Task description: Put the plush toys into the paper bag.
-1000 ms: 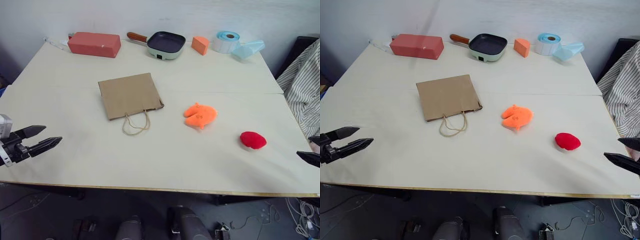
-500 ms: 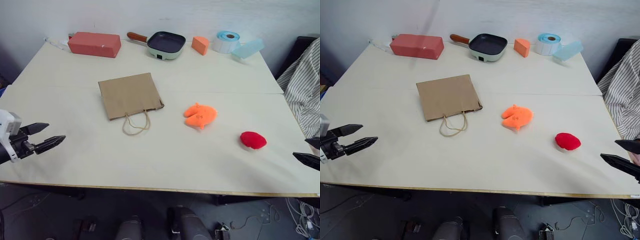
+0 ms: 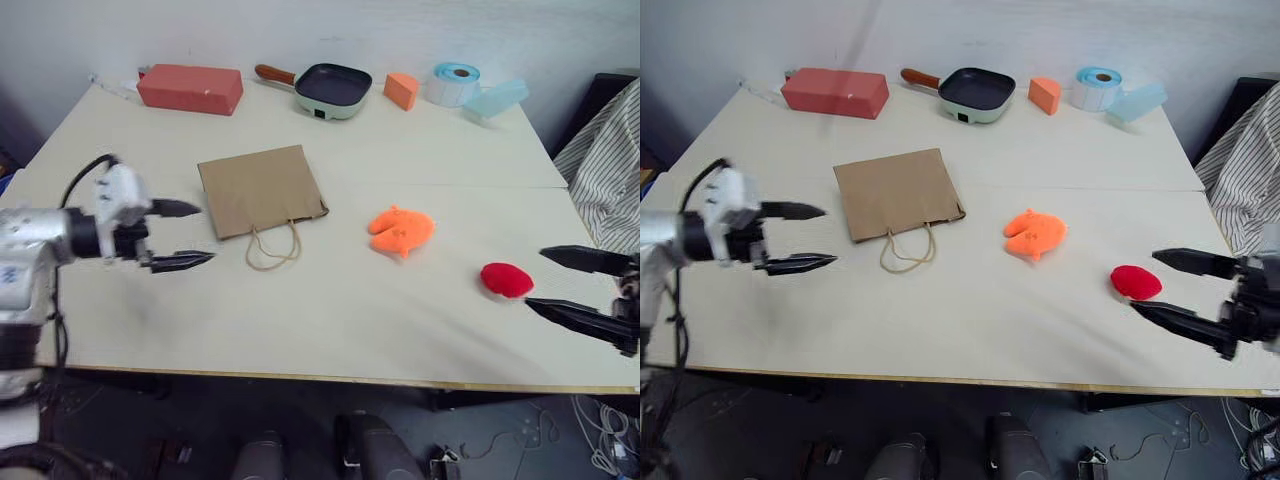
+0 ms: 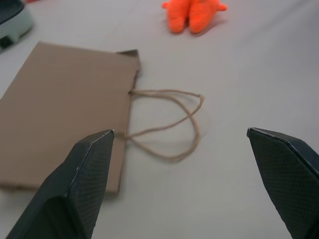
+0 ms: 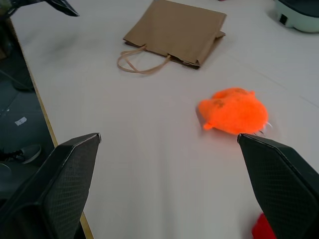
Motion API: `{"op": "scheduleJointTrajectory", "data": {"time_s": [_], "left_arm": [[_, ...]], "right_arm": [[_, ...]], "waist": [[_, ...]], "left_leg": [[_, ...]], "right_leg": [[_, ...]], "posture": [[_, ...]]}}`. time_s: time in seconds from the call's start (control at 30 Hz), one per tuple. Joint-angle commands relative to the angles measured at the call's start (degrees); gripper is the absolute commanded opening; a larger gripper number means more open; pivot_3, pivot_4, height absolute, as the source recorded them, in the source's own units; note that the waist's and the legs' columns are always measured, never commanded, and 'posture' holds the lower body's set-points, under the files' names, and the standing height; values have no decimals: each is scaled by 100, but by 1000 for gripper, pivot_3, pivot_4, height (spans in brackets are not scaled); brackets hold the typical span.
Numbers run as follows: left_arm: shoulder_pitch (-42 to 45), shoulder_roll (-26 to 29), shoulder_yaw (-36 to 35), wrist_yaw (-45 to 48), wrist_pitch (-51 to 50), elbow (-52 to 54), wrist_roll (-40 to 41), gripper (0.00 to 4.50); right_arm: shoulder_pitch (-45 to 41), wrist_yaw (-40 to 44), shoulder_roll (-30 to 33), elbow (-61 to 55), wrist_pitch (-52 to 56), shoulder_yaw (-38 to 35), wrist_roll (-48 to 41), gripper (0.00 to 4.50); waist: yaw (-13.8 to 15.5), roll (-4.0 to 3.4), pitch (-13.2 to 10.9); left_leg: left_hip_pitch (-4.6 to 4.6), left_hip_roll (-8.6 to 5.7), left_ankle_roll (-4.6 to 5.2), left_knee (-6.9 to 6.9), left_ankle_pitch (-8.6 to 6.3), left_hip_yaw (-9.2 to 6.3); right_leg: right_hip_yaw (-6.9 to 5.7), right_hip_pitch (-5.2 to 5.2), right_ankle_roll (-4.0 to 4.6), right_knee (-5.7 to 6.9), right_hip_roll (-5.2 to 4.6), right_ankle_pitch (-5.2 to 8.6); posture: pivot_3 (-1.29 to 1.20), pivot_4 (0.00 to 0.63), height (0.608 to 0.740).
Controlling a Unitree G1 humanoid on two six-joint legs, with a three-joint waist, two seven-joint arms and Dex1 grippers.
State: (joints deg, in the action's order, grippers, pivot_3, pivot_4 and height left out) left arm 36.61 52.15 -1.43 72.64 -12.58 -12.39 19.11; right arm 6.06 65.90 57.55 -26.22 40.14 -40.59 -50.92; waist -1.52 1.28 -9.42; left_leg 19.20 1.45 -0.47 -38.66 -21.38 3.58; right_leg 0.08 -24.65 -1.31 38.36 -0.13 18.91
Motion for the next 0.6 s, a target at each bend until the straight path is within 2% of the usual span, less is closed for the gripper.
{"op": "scheduleJointTrajectory", "data": {"time_s": [0.03,0.27,0.37,0.6], "left_arm": [[606,-321,607,392,649,-618,-542,4459],[1530,-1197,1399,438,2273,-2204,-1537,4459],[1780,-1504,1396,517,2620,-2684,-1578,3837],[2152,-1810,1504,303,3390,-3715,-2038,1618]], "right_arm": [[-272,-497,-152,-635,-13,433,-196,4500],[-811,-1379,-438,-1235,-54,1640,63,4500],[-819,-1600,-538,-1458,-79,1937,101,4500],[-821,-1969,-677,-1616,-112,2172,109,4500]], "waist": [[0,0,-1],[-2,3,-2],[1,5,-3],[-6,7,-4]], "left_leg": [[3,1,0,-10,0,0],[13,2,5,-42,-3,3],[15,3,5,-44,-3,4],[20,4,5,-47,-3,4]], "right_leg": [[0,-1,0,6,1,0],[6,-11,0,19,1,0],[5,-13,0,25,1,0],[6,-21,0,26,1,0]], "posture": [[0,150,740],[0,150,740],[0,150,740],[0,150,740]]}}
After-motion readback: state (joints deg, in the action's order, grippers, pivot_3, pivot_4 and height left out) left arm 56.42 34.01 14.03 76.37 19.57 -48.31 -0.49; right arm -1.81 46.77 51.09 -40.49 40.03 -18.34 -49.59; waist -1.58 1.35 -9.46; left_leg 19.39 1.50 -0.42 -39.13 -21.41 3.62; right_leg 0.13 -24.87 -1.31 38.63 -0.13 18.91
